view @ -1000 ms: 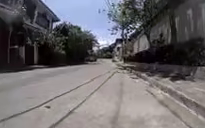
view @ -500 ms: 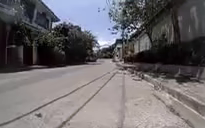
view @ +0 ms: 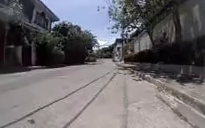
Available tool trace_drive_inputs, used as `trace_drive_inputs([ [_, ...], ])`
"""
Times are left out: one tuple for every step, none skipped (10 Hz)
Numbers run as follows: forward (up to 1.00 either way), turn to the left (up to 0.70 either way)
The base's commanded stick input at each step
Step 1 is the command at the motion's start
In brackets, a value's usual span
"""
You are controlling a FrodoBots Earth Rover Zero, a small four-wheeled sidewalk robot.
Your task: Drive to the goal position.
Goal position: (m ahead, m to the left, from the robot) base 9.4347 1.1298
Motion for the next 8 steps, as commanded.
trace_drive_inputs([
  [1.0, 0.02],
  [1.0, 0.02],
  [1.0, 0.02],
  [1.0, 0.02],
  [1.0, 0.02],
  [1.0, 0.02],
  [1.0, 0.02],
  [1.0, 0.02],
])
